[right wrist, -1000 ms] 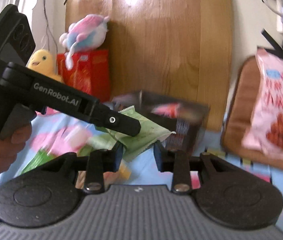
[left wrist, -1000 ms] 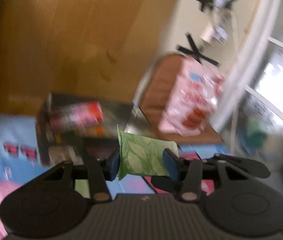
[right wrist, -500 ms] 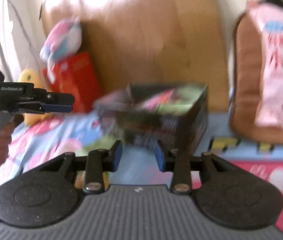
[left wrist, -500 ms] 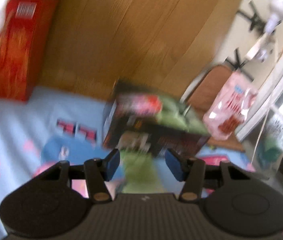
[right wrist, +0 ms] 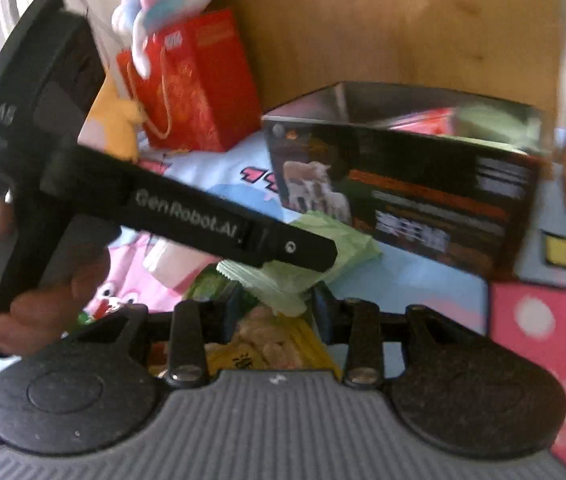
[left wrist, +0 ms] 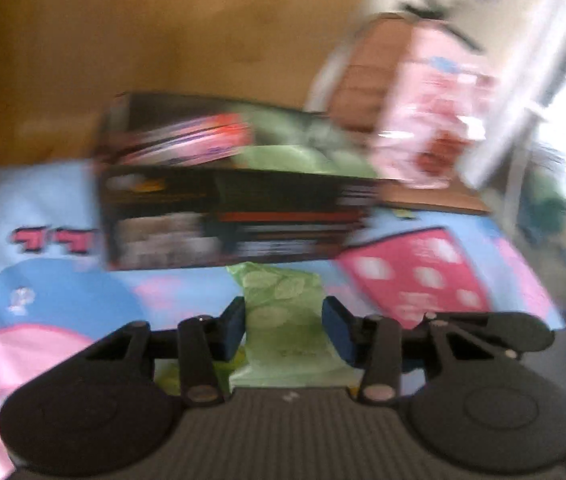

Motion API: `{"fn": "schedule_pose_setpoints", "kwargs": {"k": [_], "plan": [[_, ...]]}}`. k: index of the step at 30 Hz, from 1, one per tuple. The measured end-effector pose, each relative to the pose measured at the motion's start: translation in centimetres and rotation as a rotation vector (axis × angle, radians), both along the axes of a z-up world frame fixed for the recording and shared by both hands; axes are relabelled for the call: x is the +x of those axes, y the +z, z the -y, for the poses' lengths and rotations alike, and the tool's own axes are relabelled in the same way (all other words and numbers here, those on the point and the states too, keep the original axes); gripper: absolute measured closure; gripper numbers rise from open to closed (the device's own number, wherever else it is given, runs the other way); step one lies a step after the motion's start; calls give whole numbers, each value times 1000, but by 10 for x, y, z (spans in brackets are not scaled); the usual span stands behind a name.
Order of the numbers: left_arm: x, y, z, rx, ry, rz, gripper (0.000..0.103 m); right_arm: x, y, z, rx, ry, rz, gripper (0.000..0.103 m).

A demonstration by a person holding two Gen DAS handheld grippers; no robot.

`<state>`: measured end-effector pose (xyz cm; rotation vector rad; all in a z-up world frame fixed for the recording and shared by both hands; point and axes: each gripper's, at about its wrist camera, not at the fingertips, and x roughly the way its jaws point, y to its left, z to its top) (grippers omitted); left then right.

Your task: Organize snacks

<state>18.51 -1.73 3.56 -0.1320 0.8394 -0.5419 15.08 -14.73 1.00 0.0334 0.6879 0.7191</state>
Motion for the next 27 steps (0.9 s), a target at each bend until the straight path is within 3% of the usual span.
{"fn": "schedule_pose_setpoints", "kwargs": {"k": [4,8,11,16,18,22,27], "plan": [[-27,7,45,-22,-83,24,60,-59,9,45,24,-105,104,61],[-53,1,62,-42,-100,2,60,-91,10,79,68,-200,95,61],[-82,-9,61,-39,-75,-33,60,-116,3,91,80,-206,81,61],[-119,-21,45,2,-47,-38,58,-140,-11,88,53,-138,54,59],[-128,-17,26,4,0,-30,58,-147,-14,82,43,-121,61,48],[-141,-5,-15,-64,95,-42,58,-154,-13,95,83,-108,48,46],[-158,-13,-29,-136,118,-109,59,-140,0,127,189,-150,48,47]]}}
